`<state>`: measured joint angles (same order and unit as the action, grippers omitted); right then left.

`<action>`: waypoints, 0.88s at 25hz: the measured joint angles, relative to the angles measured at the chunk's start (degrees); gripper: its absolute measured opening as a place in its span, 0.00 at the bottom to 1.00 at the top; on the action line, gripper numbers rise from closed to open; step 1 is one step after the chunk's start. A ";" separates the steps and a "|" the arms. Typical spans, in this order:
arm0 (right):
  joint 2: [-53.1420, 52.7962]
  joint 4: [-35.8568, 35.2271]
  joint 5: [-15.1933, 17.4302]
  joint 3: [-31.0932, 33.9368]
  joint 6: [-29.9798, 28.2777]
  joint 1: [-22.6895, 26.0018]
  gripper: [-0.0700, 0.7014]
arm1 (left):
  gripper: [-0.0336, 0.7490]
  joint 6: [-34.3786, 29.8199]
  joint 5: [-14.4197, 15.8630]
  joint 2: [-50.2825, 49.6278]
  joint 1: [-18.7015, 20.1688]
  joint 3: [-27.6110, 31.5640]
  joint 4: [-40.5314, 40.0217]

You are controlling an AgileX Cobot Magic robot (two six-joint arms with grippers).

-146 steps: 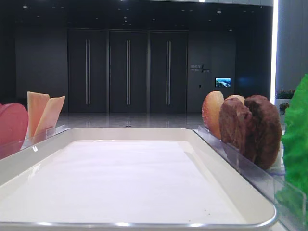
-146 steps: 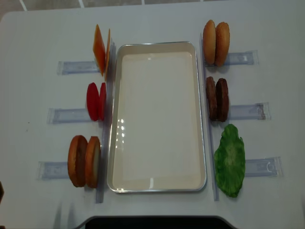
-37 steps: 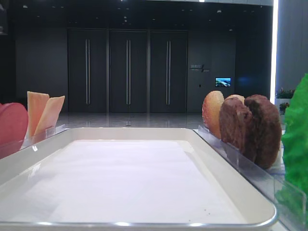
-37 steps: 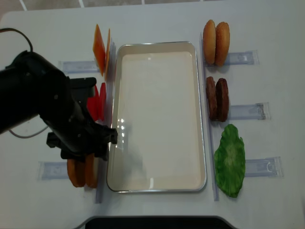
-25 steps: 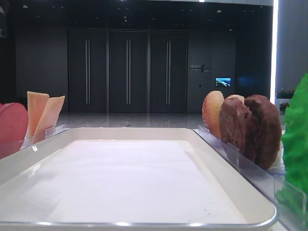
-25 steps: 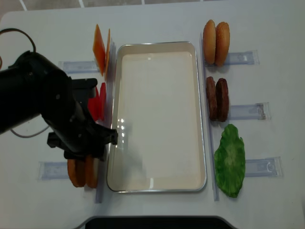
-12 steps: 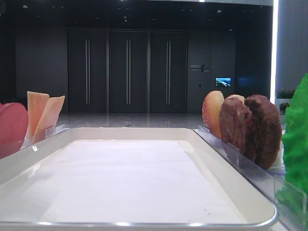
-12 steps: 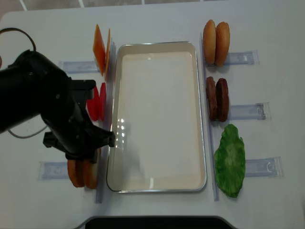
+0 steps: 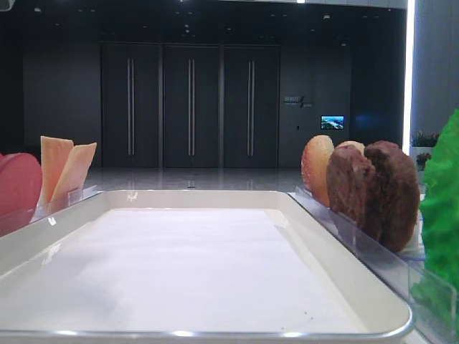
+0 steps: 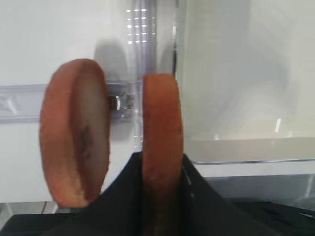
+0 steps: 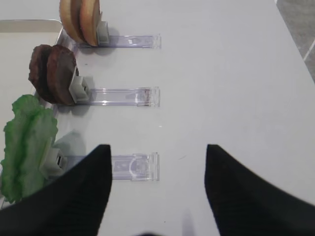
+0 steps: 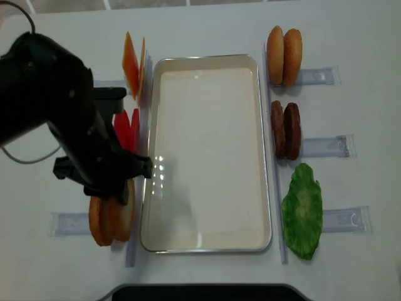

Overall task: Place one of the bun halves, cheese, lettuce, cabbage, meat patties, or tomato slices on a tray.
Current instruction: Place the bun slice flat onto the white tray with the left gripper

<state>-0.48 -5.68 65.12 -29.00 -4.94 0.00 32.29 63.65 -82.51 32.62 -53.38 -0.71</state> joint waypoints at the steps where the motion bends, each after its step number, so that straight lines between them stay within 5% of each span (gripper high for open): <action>1: 0.00 0.00 0.00 0.00 0.00 0.00 0.61 | 0.20 -0.18 0.69 0.00 0.00 -1.30 0.71; 8: 0.00 0.00 0.00 0.00 0.00 0.00 0.61 | 0.20 -1.29 4.65 0.00 0.00 -6.59 1.15; 22: 0.00 0.00 0.00 0.00 0.00 0.00 0.61 | 0.20 -3.66 3.97 0.00 0.00 -6.59 1.92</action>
<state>-0.48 -5.68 65.12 -29.00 -4.94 0.00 28.62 67.62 -82.51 32.62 -59.98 1.22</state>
